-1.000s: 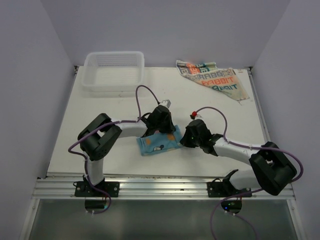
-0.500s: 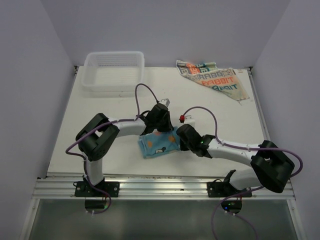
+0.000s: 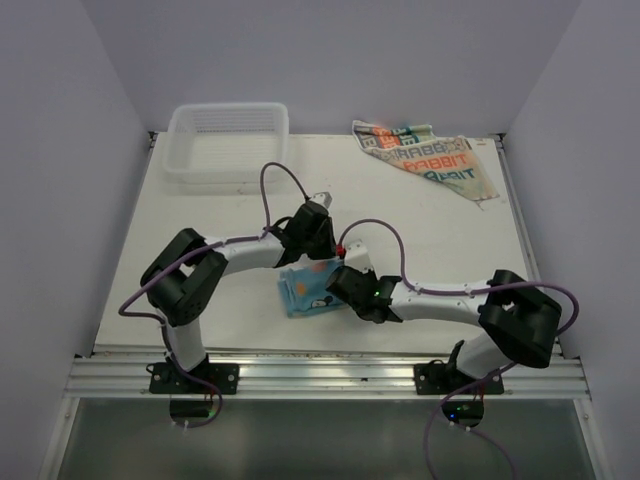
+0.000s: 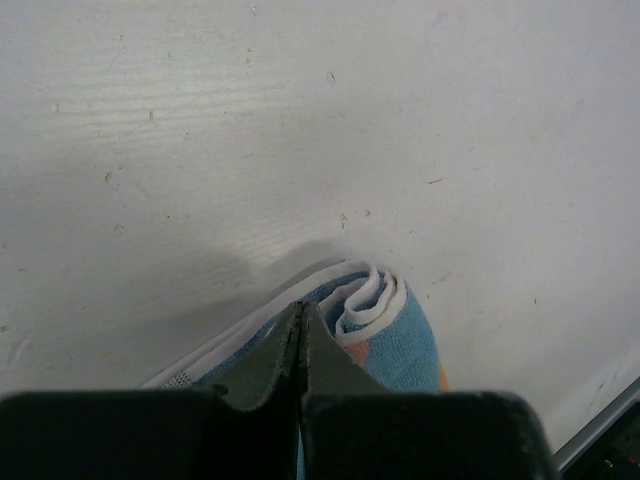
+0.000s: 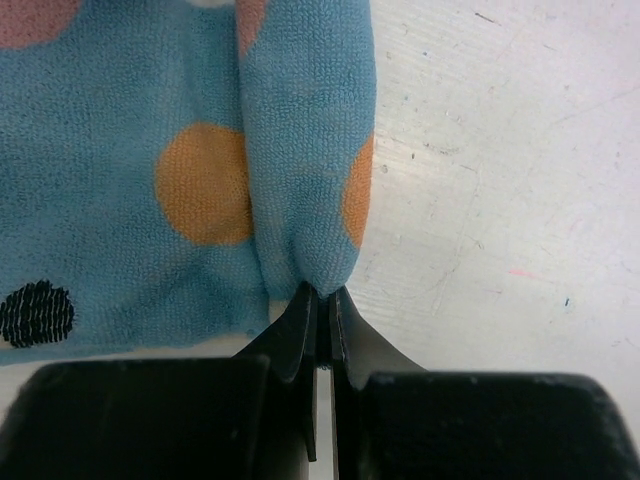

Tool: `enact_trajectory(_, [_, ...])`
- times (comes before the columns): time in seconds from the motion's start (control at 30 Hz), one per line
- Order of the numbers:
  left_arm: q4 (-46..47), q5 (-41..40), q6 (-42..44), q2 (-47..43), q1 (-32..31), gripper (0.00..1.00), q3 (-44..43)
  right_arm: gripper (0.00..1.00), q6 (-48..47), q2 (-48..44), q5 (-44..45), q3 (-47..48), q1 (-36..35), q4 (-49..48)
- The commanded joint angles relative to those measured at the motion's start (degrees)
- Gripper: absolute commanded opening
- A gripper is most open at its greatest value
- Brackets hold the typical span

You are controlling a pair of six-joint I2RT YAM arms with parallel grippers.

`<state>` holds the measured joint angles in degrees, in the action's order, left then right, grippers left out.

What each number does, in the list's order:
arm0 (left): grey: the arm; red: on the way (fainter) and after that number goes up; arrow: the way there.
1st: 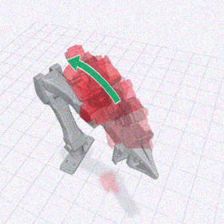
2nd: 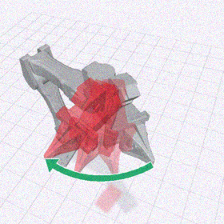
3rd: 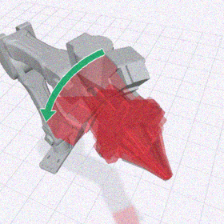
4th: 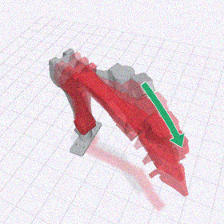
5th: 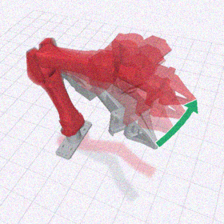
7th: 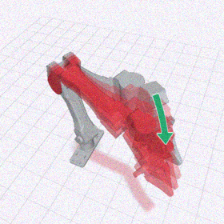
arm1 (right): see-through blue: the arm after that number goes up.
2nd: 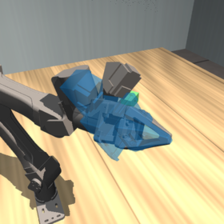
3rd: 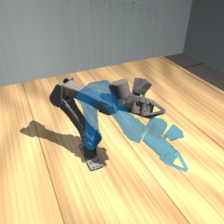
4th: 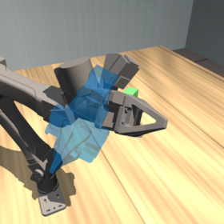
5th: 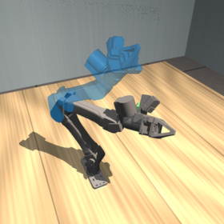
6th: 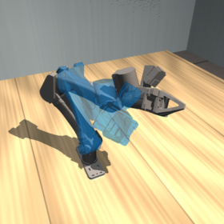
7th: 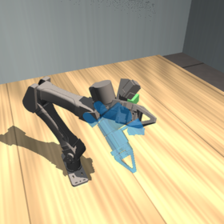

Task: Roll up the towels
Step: Roll the towel

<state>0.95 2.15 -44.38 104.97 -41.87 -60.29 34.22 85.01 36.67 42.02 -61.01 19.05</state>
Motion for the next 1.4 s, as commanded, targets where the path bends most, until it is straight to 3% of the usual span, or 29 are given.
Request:
enact_trajectory(0.0, [0.02,-0.66,1.05,-3.45,0.91,0.0,0.79,0.0,0.41,2.61,5.87,3.41,-2.0,3.19])
enact_trajectory(0.47, [-0.51,2.86,1.66,-9.07,5.21,0.0,3.16,0.0,-1.61,11.48,14.66,11.85,-8.32,10.47])
enact_trajectory(0.87, [-0.6,6.11,2.37,-11.19,6.18,0.0,3.33,0.0,-1.52,25.63,21.69,23.28,-13.34,22.68])
enact_trajectory(1.37, [-0.25,9.44,4.65,-12.16,6.27,0.0,5.18,0.0,-9.96,34.69,18.62,30.05,-16.15,23.31])
